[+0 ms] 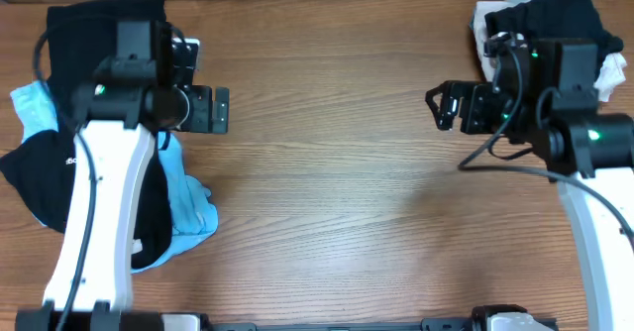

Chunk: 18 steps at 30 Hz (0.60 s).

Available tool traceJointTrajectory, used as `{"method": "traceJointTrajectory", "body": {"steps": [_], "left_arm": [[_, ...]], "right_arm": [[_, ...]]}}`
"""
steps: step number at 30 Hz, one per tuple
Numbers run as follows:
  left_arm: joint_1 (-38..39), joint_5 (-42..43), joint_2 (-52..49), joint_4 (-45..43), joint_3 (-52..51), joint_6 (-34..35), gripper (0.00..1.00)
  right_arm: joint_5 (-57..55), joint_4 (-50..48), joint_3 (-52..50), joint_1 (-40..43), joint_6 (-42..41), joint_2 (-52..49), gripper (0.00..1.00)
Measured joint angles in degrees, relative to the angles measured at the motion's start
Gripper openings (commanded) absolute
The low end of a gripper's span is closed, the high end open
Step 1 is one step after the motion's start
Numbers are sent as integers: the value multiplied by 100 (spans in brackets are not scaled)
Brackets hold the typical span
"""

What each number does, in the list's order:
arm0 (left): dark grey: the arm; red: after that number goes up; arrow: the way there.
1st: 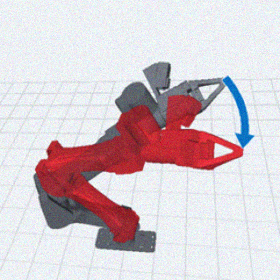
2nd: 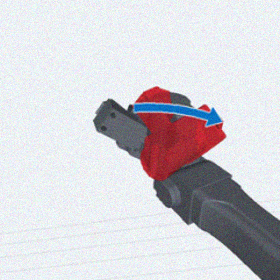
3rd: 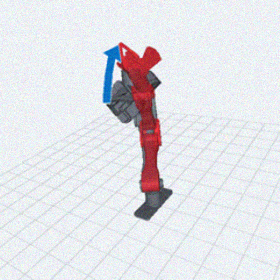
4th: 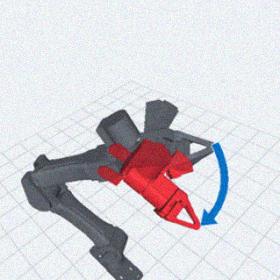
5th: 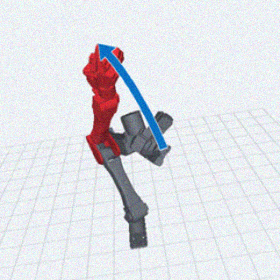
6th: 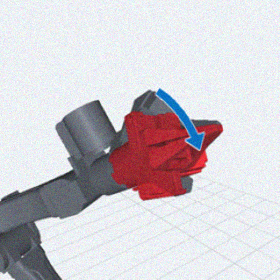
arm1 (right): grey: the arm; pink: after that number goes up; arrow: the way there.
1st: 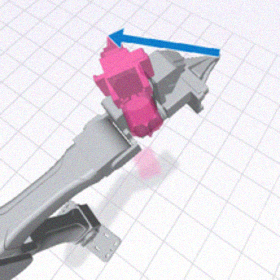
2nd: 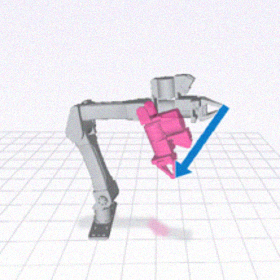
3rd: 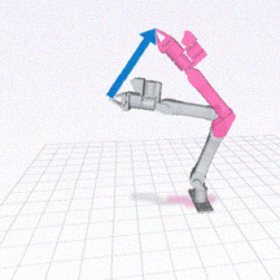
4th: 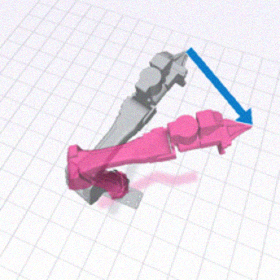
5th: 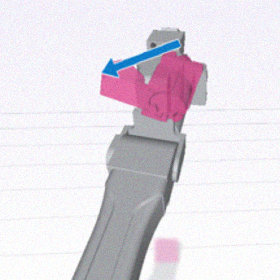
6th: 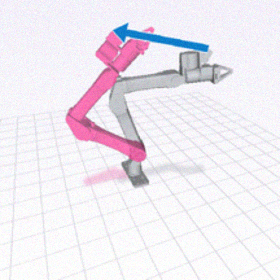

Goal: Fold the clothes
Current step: 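Reach the left gripper to the black shirt on the blue shirt and grasp it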

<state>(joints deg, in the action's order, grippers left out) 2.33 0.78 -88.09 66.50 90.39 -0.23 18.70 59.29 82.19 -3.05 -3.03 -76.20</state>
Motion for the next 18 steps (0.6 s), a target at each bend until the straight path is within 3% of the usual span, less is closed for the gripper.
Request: {"method": "traceJointTrajectory", "body": {"steps": [13, 18], "left_arm": [[-1272, -964, -2033, -37, 4, 463, 92], [-1593, -977, -2575, -203, 4, 485, 80]], "right_arm": [[83, 35, 0, 0, -2, -581, 95], [83, 37, 0, 0, -2, -669, 91]]}}
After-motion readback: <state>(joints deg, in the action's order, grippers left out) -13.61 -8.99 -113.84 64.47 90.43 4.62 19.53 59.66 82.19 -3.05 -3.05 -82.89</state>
